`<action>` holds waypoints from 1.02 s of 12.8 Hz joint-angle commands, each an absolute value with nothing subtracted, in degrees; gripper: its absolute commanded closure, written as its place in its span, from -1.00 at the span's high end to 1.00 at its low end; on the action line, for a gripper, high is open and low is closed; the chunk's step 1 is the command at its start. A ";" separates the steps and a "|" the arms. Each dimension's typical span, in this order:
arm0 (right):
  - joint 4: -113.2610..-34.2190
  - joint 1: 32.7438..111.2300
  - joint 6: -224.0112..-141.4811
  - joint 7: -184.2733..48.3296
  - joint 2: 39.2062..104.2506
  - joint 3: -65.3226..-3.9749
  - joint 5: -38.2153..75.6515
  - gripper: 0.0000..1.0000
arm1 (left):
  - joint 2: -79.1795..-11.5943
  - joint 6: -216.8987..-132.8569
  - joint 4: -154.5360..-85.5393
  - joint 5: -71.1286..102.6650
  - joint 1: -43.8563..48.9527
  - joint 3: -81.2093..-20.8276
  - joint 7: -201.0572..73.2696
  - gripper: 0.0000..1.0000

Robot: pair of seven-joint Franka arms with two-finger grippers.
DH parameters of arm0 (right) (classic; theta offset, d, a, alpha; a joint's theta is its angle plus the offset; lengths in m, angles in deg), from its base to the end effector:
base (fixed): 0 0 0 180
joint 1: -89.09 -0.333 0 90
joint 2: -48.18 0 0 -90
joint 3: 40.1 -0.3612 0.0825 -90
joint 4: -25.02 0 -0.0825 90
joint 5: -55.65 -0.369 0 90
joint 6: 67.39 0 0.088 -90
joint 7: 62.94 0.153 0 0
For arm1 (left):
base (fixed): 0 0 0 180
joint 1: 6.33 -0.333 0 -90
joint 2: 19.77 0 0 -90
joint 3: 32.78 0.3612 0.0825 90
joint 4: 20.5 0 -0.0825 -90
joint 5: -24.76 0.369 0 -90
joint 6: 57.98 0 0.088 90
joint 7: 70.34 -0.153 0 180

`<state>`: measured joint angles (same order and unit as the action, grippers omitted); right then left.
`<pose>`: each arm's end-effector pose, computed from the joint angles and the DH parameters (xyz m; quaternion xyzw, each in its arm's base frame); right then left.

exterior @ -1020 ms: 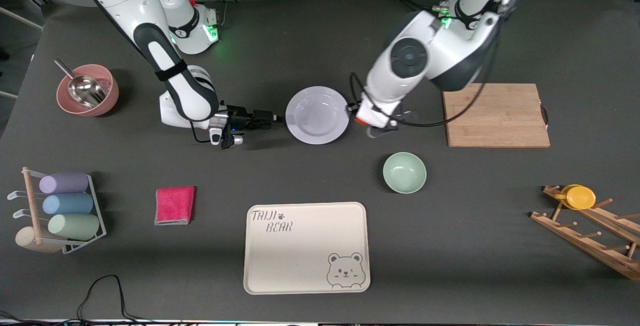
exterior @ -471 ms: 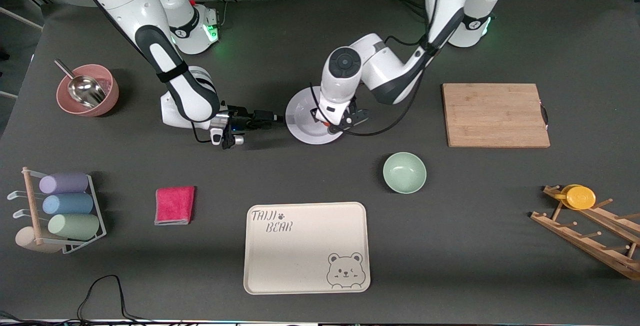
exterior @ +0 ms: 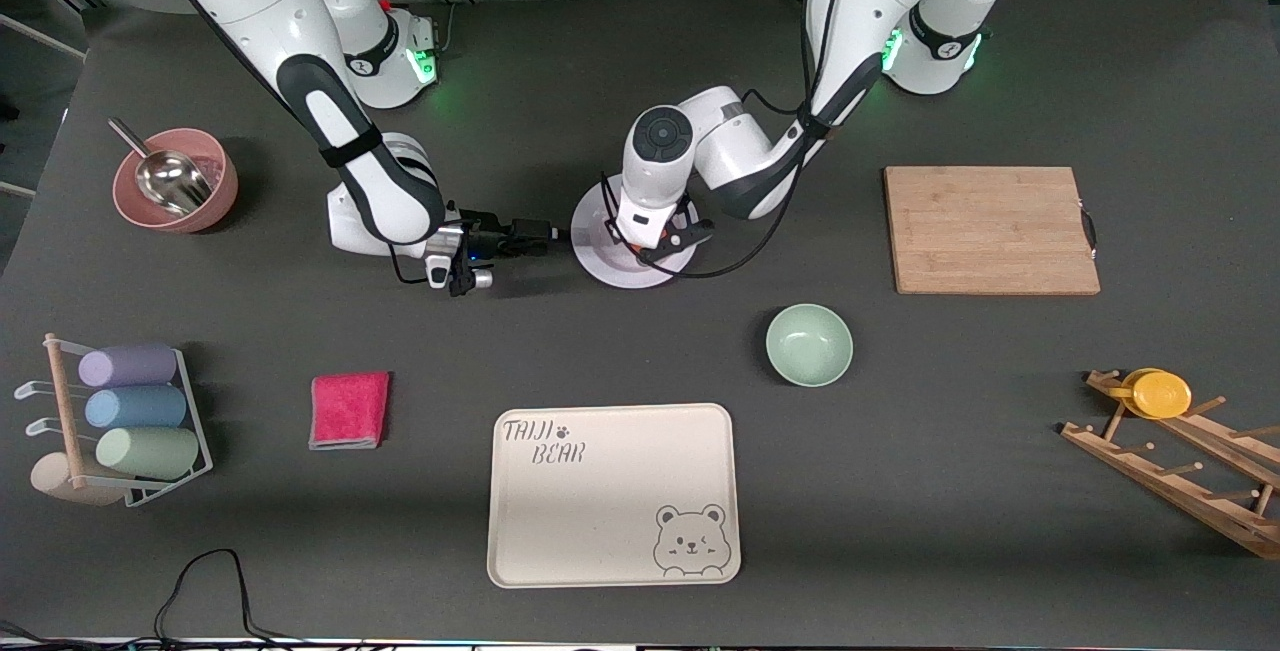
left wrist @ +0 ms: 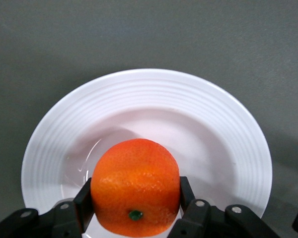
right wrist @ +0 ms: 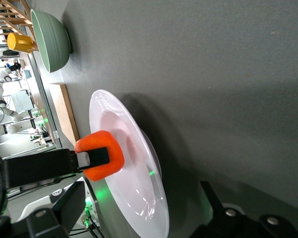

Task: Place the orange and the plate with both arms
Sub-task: 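Carry the orange over the white plate with the left gripper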

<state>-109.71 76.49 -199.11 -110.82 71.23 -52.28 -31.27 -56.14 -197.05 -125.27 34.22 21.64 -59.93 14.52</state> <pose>0.4251 0.2630 0.1756 -0.8837 0.0436 0.0906 0.4571 0.4052 -0.5296 0.2225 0.9678 0.2373 -0.0692 0.0475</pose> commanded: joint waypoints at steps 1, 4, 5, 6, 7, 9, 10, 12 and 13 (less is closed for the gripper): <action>-108.23 75.73 -201.59 -112.42 72.87 -53.80 -33.56 1.00 | -56.77 -196.32 -122.98 35.05 22.77 -58.97 16.31 0.18; -107.96 75.73 -202.91 -112.42 74.10 -55.04 -34.60 1.00 | -55.72 -195.00 -123.07 34.96 21.80 -58.97 16.40 1.00; -107.96 75.73 -204.05 -113.47 74.37 -56.08 -36.00 1.00 | -55.02 -193.52 -123.24 35.04 21.54 -58.97 16.14 1.00; -107.96 75.73 -205.45 -115.39 75.15 -57.05 -37.85 1.00 | -53.88 -191.42 -123.07 35.04 21.36 -58.89 16.05 1.00; -107.87 75.73 -205.81 -117.32 75.59 -57.41 -39.95 1.00 | -51.78 -189.05 -123.16 35.04 19.79 -58.62 15.27 1.00; -107.70 75.73 -205.82 -119.10 76.21 -57.50 -41.03 1.00 | -46.16 -181.24 -123.51 34.78 15.75 -58.80 8.20 0.98; -107.70 75.73 -205.82 -119.10 76.39 -57.50 -41.11 1.00 | -43.52 -177.63 -123.51 34.34 13.65 -58.80 3.79 0.98; -107.70 75.73 -205.90 -119.10 76.39 -58.20 -41.20 1.00 | -37.99 -171.82 -123.51 31.54 8.20 -58.71 -4.64 0.96; -107.61 75.73 -205.99 -119.10 76.39 -58.46 -41.20 0.99 | -35.52 -168.66 -123.68 30.92 5.48 -58.01 -12.17 0.96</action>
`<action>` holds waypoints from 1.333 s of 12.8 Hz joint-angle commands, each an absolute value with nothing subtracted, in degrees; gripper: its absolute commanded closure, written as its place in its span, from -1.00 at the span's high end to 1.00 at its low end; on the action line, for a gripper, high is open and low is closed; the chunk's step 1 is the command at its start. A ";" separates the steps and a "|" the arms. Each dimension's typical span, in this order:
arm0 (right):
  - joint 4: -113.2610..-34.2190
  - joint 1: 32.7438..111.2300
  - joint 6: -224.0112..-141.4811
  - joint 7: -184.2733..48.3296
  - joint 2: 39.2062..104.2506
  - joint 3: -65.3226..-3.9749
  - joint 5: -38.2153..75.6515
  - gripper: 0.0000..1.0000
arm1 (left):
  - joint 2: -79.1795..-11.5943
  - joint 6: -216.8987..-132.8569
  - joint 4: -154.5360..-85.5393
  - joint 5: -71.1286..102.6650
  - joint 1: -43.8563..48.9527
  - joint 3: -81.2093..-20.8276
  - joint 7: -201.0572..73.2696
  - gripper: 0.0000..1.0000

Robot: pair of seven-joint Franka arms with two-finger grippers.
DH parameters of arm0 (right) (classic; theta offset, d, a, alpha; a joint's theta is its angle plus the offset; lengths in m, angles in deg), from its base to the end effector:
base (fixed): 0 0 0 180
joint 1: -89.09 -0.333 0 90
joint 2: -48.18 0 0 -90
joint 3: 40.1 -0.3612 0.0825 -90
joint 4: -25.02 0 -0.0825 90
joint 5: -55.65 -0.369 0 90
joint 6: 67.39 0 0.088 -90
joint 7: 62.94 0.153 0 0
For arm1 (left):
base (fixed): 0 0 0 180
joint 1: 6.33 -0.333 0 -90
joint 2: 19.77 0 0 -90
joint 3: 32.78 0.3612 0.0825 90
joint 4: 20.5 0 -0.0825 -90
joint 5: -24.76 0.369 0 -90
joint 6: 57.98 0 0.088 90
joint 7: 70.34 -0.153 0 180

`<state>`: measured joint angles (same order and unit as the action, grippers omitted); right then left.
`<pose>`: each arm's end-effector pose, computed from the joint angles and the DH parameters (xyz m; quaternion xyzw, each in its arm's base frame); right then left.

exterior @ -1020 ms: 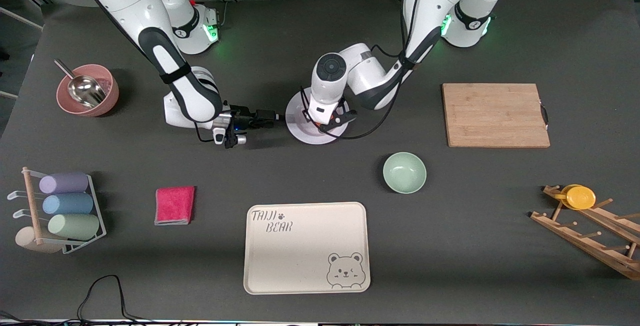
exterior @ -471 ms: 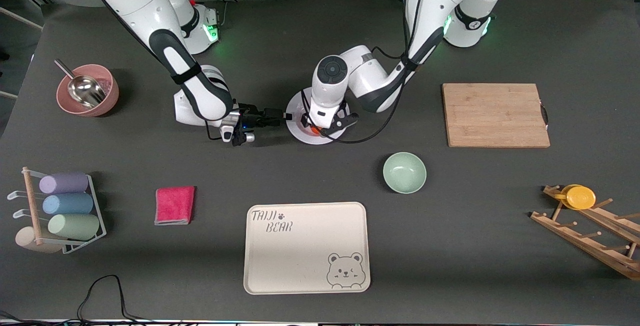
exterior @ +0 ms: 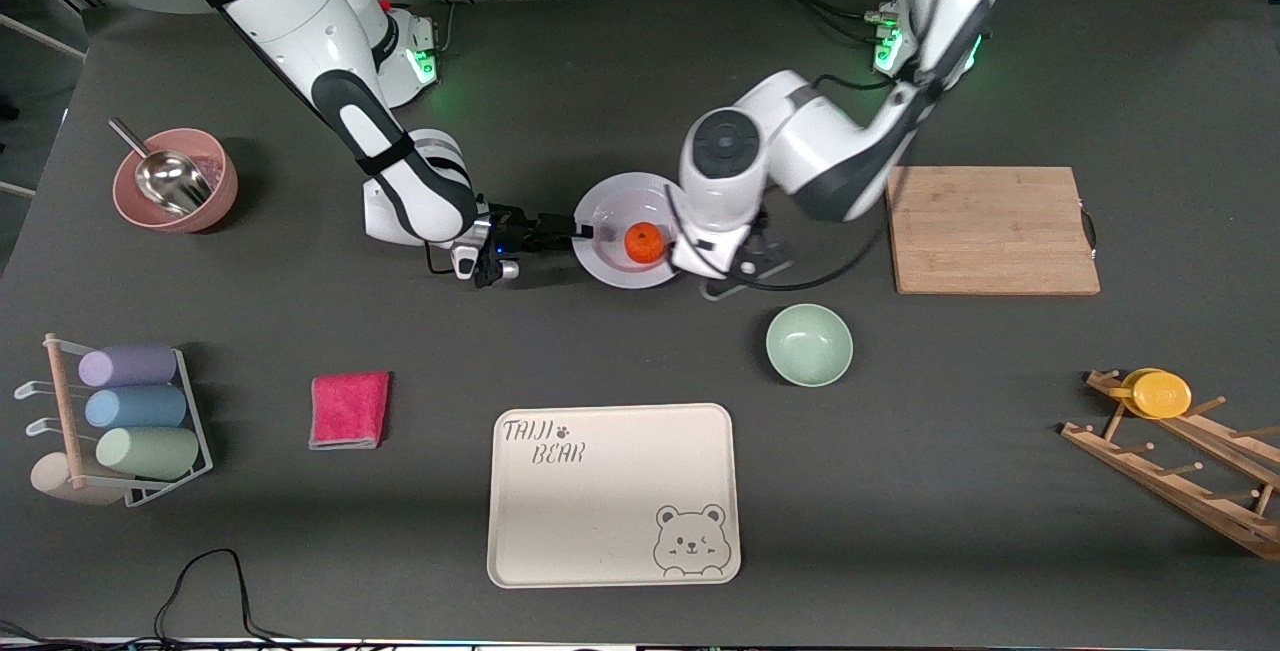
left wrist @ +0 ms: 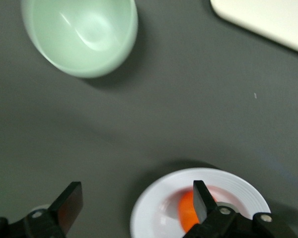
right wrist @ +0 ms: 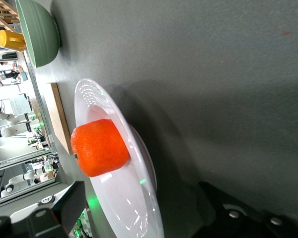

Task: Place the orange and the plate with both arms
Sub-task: 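Release the orange onto the plate and withdraw the left gripper, then lift the plate with the right gripper and carry it toward the tray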

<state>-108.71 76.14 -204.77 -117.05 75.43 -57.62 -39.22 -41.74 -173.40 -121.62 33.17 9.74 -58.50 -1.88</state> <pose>0.4079 0.2963 0.1493 -0.8854 0.0441 0.0764 0.4564 0.4962 -0.3928 0.3615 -0.9772 -0.2067 0.0407 0.0279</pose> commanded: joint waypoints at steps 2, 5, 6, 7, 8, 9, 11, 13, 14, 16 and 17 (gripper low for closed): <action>-107.61 75.73 -206.17 -119.10 76.39 -58.55 -41.20 0.83 | -32.26 -164.43 -123.68 28.20 3.00 -53.29 -21.70 0.97; -107.61 75.64 -206.17 -119.19 76.39 -58.56 -41.20 0.62 | -27.26 -161.34 -125.96 26.96 2.99 -42.66 -37.06 0.99; -107.61 75.64 -206.17 -119.19 76.39 -58.56 -41.20 0.46 | -25.76 -160.21 -126.58 26.96 2.99 -39.84 -42.08 1.00; -107.70 75.55 -206.17 -119.10 76.39 -58.56 -41.20 0.25 | -24.79 -158.72 -126.67 26.96 2.90 -37.81 -46.31 1.00; -107.61 74.85 -206.17 -119.10 76.39 -58.56 -41.20 0.02 | -23.47 -157.57 -126.67 26.96 2.82 -35.27 -50.44 1.00; -107.61 74.67 -206.17 -119.10 76.39 -58.56 -41.20 -0.17 | -22.15 -157.12 -126.85 26.96 2.73 -33.33 -54.66 1.00; -107.61 74.58 -206.17 -119.02 76.39 -58.56 -41.20 -0.55 | -20.13 -156.16 -126.94 26.96 0.55 -30.51 -63.54 1.00; -107.52 74.58 -206.08 -118.49 76.39 -58.56 -41.20 -0.96 | -19.24 -155.80 -126.67 26.96 -3.85 -32.50 -66.56 1.00; -107.09 74.67 -206.08 -118.05 76.39 -58.56 -41.20 -1.00 | -18.98 -155.54 -126.32 26.96 -6.13 -34.34 -66.57 1.00; -105.86 74.76 -205.99 -116.91 76.21 -58.56 -41.20 -1.00 | -18.89 -153.53 -125.45 27.13 -6.42 -35.68 -65.87 1.00; -105.50 74.85 -205.99 -115.08 75.60 -58.56 -41.20 -1.00 | -18.97 -152.56 -124.49 27.22 -6.15 -35.51 -65.95 1.00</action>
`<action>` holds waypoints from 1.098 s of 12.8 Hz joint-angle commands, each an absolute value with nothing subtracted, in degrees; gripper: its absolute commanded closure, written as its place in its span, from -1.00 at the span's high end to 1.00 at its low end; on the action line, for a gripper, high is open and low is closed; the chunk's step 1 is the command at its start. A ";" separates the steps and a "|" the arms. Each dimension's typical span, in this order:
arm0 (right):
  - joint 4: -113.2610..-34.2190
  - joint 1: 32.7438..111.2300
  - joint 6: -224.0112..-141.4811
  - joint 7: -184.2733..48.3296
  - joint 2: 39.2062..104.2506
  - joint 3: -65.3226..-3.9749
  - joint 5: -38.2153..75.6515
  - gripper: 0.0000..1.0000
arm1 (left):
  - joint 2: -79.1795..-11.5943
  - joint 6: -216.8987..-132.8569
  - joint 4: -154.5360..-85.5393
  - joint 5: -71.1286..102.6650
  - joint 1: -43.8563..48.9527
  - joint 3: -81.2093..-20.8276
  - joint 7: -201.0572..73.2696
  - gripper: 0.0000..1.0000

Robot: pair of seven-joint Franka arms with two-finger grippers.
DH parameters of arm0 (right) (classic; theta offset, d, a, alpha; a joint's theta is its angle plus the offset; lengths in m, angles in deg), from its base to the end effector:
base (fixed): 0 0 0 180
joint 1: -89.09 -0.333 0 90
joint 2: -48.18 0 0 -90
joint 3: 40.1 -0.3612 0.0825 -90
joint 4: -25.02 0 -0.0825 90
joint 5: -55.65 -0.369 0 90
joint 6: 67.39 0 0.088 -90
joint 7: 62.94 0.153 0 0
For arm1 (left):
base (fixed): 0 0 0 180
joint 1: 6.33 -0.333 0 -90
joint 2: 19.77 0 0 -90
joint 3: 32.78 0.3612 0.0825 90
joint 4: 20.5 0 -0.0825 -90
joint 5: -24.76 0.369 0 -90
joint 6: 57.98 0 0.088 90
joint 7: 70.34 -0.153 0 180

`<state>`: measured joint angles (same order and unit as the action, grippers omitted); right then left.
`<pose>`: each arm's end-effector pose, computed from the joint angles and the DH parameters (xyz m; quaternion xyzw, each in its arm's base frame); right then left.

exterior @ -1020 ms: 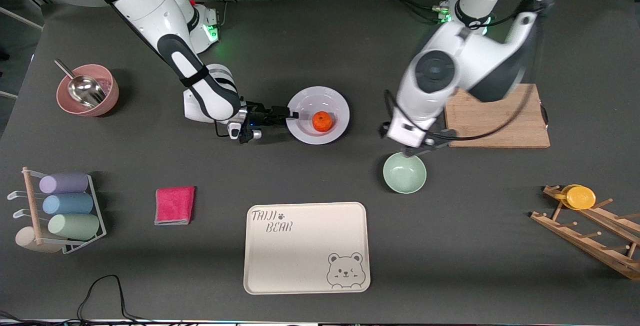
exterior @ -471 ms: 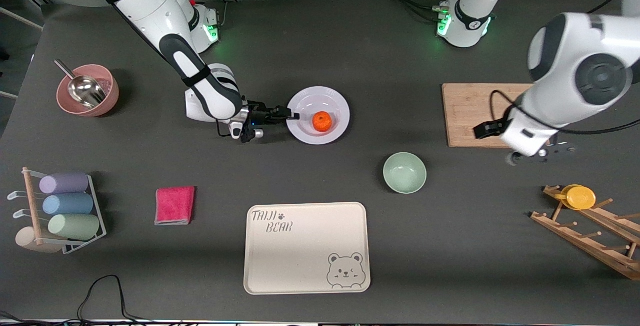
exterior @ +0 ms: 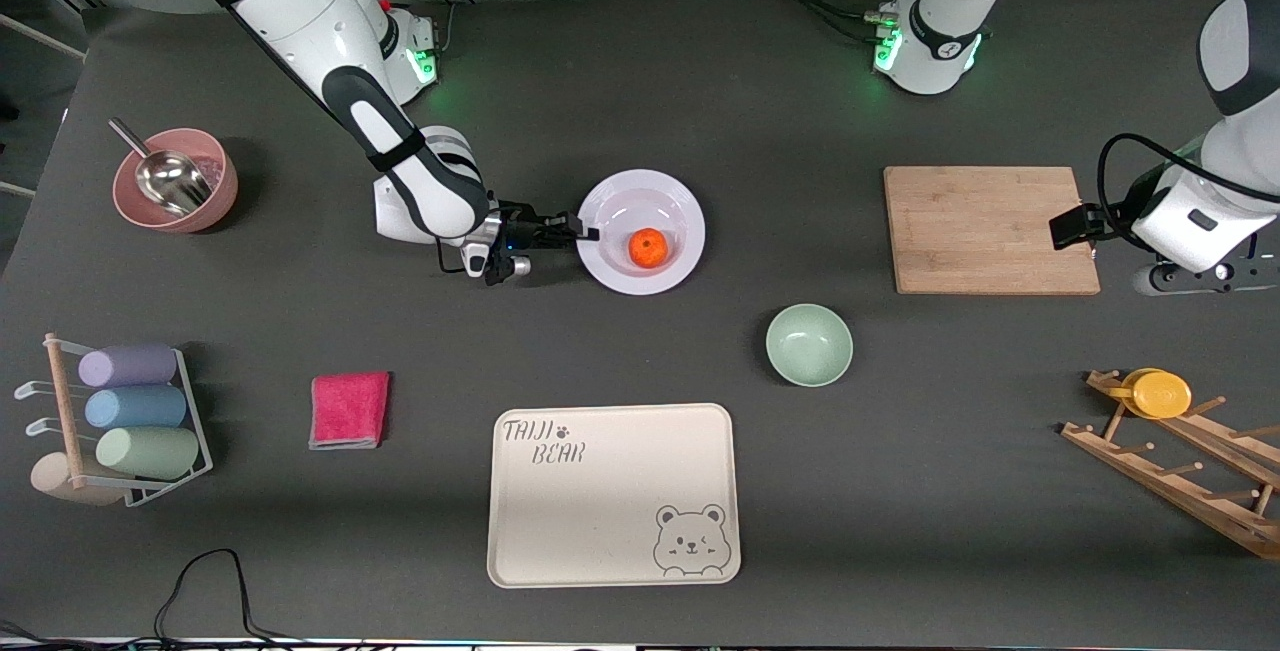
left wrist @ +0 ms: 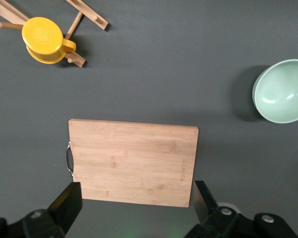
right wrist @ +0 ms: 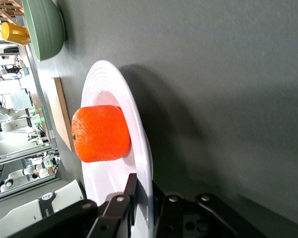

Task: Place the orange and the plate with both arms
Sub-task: 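Lift the plate with the right gripper and carry it toward the tray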

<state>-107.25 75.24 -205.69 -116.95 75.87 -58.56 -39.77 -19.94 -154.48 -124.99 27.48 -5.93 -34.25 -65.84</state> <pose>0.4096 0.3126 0.1532 -0.8848 0.0356 0.0729 0.4589 0.5268 -0.0104 0.5166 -0.9970 -0.0185 0.0697 0.0272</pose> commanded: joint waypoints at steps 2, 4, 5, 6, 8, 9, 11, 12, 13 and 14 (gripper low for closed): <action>-104.62 74.85 -205.91 -113.22 74.72 -58.56 -41.12 -1.00 | -19.41 -151.50 -122.55 27.31 -6.06 -35.51 -66.65 1.00; -103.40 74.93 -205.82 -111.03 74.11 -58.56 -41.03 -1.00 | -19.41 -149.66 -122.11 27.31 -6.24 -35.59 -66.57 1.00; -102.69 74.93 -205.82 -109.89 73.76 -58.56 -40.94 -1.00 | -19.33 -149.65 -121.93 27.40 -6.24 -35.59 -66.65 1.00; -101.82 74.93 -205.82 -108.66 73.40 -58.47 -40.50 -1.00 | -19.41 -150.00 -121.93 27.40 -6.33 -35.59 -66.57 1.00; -99.80 75.02 -205.82 -105.49 72.79 -58.38 -40.06 -1.00 | -19.68 -150.35 -121.93 27.48 -6.33 -35.59 -66.30 1.00; -97.96 75.11 -205.90 -103.91 72.79 -58.38 -39.36 -1.00 | -19.68 -150.44 -121.84 27.75 -6.24 -35.59 -66.30 1.00; -93.57 75.64 -205.90 -96.91 73.14 -58.03 -33.16 -1.00 | -19.68 -150.00 -121.40 27.84 -6.15 -35.68 -66.13 1.00; -90.85 76.25 -205.90 -91.47 73.31 -57.94 -28.42 -1.00 | -19.68 -149.91 -121.40 27.75 -6.32 -35.68 -66.13 1.00; -88.04 77.04 -205.64 -86.28 73.40 -57.94 -24.20 -1.00 | -19.59 -149.56 -121.49 27.75 -6.33 -35.68 -65.95 1.00; -85.40 77.31 -205.38 -82.32 73.57 -57.94 -21.11 -1.00 | -19.68 -149.56 -121.40 27.75 -6.15 -35.68 -65.69 1.00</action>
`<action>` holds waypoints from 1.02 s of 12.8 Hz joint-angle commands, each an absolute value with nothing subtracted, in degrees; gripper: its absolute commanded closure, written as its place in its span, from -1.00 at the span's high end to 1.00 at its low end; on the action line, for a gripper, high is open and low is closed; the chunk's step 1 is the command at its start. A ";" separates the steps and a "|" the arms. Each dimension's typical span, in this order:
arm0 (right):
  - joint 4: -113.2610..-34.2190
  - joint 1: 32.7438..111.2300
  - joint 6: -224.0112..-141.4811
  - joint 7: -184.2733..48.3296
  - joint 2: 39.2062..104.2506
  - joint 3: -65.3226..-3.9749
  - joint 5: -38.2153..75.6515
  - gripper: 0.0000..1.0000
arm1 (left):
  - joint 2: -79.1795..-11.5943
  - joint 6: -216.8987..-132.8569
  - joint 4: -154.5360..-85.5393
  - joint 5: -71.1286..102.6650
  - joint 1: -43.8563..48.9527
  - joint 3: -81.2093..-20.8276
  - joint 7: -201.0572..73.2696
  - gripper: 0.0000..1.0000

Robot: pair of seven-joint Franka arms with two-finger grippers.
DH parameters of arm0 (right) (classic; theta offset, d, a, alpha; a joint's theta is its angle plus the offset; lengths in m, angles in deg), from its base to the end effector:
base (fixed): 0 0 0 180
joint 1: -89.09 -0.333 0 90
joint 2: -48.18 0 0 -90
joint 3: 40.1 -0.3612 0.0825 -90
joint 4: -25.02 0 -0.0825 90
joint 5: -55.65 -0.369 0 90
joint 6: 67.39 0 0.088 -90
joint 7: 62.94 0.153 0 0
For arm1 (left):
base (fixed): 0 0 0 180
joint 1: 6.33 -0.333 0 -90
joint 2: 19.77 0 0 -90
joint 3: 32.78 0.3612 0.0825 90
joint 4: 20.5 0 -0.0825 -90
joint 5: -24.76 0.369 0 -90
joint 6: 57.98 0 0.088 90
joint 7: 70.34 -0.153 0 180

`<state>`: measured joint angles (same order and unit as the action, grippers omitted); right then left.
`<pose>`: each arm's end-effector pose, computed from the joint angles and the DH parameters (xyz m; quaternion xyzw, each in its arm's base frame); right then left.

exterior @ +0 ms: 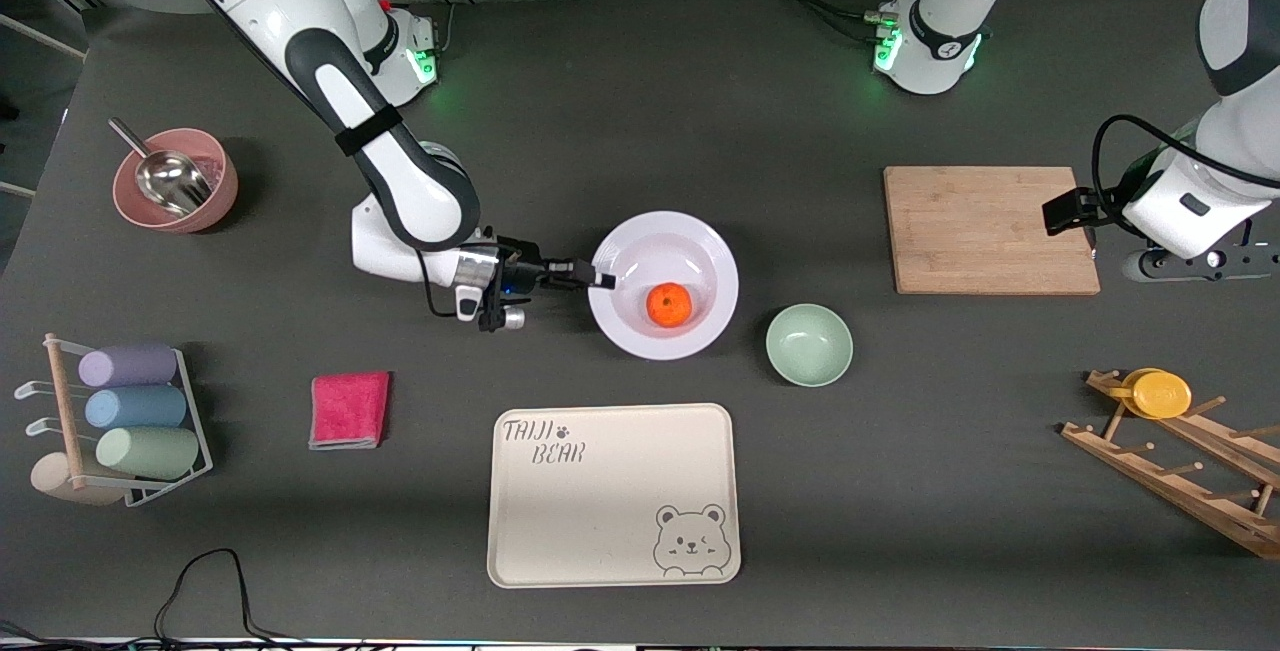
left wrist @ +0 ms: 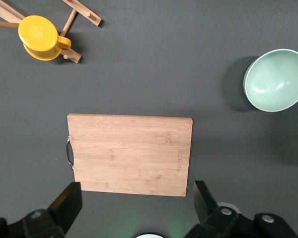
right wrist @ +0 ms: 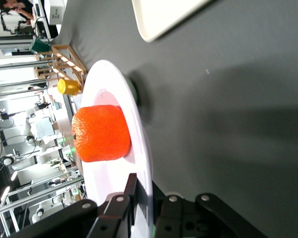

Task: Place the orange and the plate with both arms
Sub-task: 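Lift the plate with the right gripper and carry it toward the tray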

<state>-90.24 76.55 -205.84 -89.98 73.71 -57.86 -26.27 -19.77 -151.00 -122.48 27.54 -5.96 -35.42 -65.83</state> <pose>0.5353 0.3427 0.2696 -0.8719 0.0978 0.0477 0.4775 0.5234 -0.0203 0.5336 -0.9966 -0.0099 0.0763 0.0291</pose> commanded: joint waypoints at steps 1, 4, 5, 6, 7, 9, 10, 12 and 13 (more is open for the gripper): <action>-82.59 77.92 -204.77 -79.14 74.01 -57.94 -18.64 -1.00 | -19.68 -149.39 -121.40 27.84 -6.15 -35.77 -65.77 1.00; -70.48 80.55 -198.46 -74.12 80.49 -56.54 -10.30 -1.00 | -20.03 -148.16 -121.40 27.92 -6.15 -35.86 -65.95 1.00; -65.65 80.56 -196.26 -71.23 82.70 -55.14 -6.35 -1.00 | -20.03 -148.07 -121.40 27.92 -6.15 -35.86 -65.95 1.00; -60.20 80.65 -193.71 -67.81 84.81 -54.52 -2.66 -1.00 | -19.94 -147.89 -121.40 27.92 -6.15 -35.86 -65.78 1.00; -55.01 80.73 -190.90 -64.99 87.00 -53.64 -0.27 -1.00 | -19.94 -147.63 -121.40 27.92 -6.06 -35.86 -65.69 1.00; -47.26 80.74 -187.02 -62.77 90.61 -52.41 1.85 -1.00 | -20.03 -147.71 -121.40 27.92 -6.15 -35.86 -65.77 1.00; -45.23 80.65 -187.10 -62.76 92.02 -52.14 2.56 -1.00 | -20.03 -147.63 -121.40 28.01 -6.32 -35.86 -65.77 1.00; -39.09 80.56 -187.36 -63.20 96.84 -52.05 3.09 -1.00 | -20.03 -147.63 -121.40 28.01 -6.59 -35.86 -65.77 1.00; -35.40 80.47 -187.45 -63.29 99.91 -52.05 4.92 -1.00 | -20.03 -147.63 -121.40 28.01 -6.68 -35.86 -65.77 1.00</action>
